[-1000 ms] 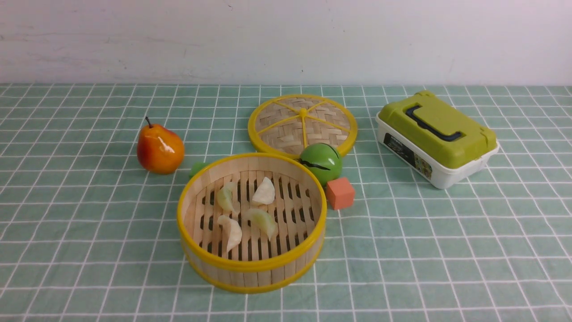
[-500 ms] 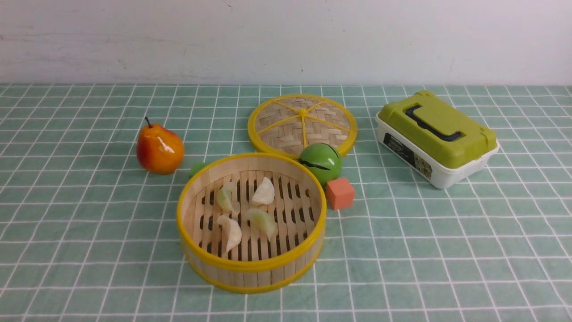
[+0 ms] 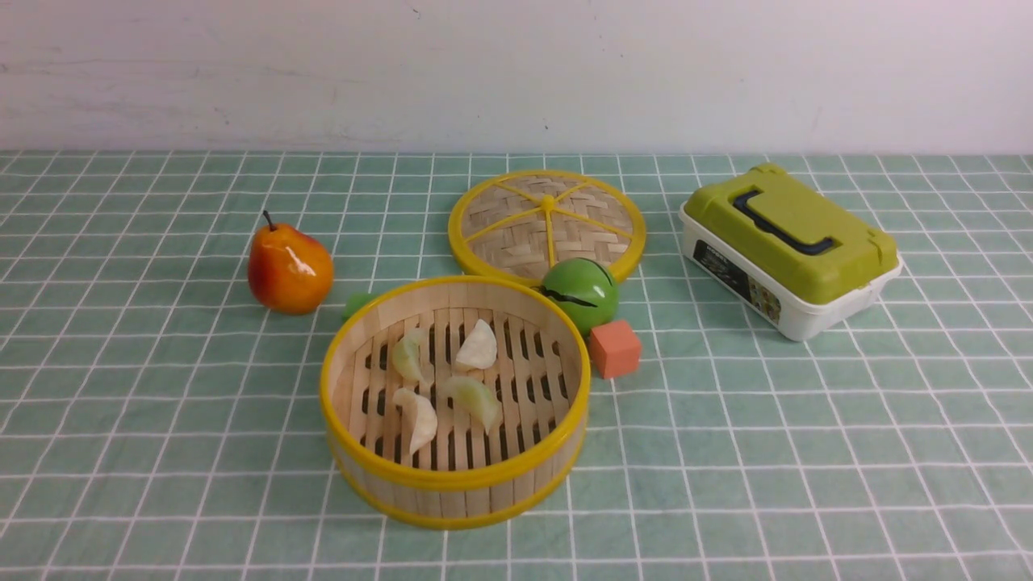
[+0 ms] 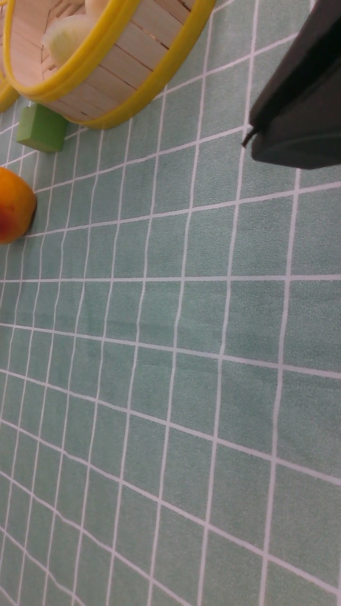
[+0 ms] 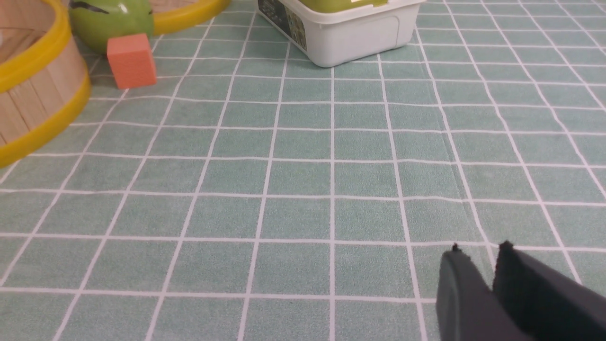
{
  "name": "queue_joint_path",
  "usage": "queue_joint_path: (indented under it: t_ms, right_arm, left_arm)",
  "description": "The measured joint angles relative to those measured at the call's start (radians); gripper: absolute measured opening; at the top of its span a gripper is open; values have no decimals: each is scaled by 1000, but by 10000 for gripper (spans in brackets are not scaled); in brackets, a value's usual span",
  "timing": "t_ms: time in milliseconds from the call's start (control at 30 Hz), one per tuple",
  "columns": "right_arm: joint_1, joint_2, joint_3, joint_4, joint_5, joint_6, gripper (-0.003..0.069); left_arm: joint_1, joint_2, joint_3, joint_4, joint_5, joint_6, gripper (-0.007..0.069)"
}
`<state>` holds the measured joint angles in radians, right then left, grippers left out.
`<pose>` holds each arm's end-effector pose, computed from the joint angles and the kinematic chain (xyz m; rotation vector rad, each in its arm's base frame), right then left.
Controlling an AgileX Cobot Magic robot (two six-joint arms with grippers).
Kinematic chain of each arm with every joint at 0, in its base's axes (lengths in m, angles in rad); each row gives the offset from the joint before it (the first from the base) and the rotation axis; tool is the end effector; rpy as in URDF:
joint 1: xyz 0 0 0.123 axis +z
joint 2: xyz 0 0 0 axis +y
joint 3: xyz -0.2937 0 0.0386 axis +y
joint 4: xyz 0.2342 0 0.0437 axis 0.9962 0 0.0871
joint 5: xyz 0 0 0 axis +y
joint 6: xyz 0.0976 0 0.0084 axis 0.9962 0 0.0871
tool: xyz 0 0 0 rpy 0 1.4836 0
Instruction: Put the dumplings into the steamer on the table with the blue tablecloth.
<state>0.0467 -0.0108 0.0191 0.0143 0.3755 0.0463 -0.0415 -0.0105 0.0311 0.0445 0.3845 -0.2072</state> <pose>0.0340 0.0021 0.1714 0.0084 1.8681 0.0783 0.0340 0.0002 0.1667 -0.1289 1.8859 -0.1260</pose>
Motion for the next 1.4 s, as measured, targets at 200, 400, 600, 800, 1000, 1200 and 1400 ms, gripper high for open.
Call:
queue_joint_path:
  t_ms: [200,400,600,800,1000,1200,1400]
  right_arm:
    - [0,0,0,0,0,0,114]
    - [0,0,0,1,0,0,118]
    - [0,0,0,1,0,0,127]
    - [0,0,0,1,0,0,134]
    - [0,0,0,1,0,0,142]
    - [0,0,0,1,0,0,150]
    - [0,0,0,1,0,0,158]
  left_arm:
    - [0,0,0,0,0,0,-14]
    - [0,0,0,0,0,0,-14]
    - [0,0,0,-1,0,0,-13]
    - [0,0,0,-1,0,0,-9]
    - [0,0,0,-1,0,0,-3]
    - [0,0,0,-1,0,0,-1]
    - [0,0,0,-1,0,0,4]
